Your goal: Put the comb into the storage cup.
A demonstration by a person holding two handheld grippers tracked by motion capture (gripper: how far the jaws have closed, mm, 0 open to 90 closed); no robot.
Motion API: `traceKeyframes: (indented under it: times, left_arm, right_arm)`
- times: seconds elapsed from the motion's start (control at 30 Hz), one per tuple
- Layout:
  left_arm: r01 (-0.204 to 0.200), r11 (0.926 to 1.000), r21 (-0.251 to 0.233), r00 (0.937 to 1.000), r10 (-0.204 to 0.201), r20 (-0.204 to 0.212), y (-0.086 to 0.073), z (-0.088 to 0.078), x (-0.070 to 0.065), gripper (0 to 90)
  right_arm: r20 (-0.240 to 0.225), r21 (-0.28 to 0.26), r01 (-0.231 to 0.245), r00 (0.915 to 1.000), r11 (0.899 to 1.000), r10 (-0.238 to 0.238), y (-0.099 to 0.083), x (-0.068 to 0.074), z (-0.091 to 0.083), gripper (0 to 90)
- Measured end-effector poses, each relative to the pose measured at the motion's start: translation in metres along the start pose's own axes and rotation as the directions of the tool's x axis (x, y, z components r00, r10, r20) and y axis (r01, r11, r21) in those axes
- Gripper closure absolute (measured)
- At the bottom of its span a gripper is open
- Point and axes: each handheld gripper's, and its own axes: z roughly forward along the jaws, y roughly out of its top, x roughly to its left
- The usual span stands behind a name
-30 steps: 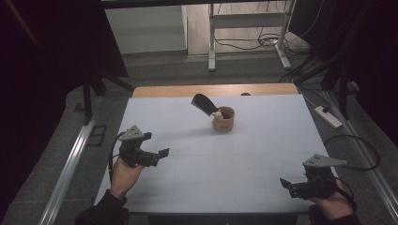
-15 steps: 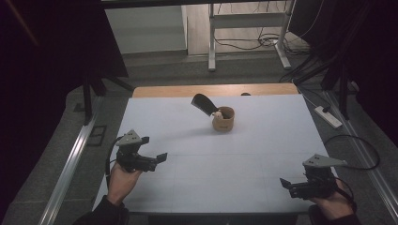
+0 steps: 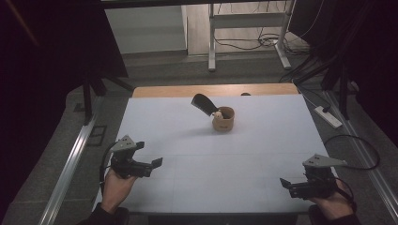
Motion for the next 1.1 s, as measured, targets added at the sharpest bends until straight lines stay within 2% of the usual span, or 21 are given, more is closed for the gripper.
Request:
traceKeyframes:
  times: [0.57,1.1]
  left_arm:
    - [0.052,0.9986,0.001,0.9980,-0.052,-0.036,-0.023,-0.022,0.001,0.0]
    - [0.066,0.9974,0.027,0.9952,-0.064,-0.074,-0.041,-0.034,-0.003,0.0]
  right_arm:
    - [0.003,0.003,0.000,1.0000,1.000,0.000,0.000,0.000,0.000,0.0]
    - [0.007,0.003,0.001,1.0000,1.000,-0.001,0.000,0.000,0.000,0.0]
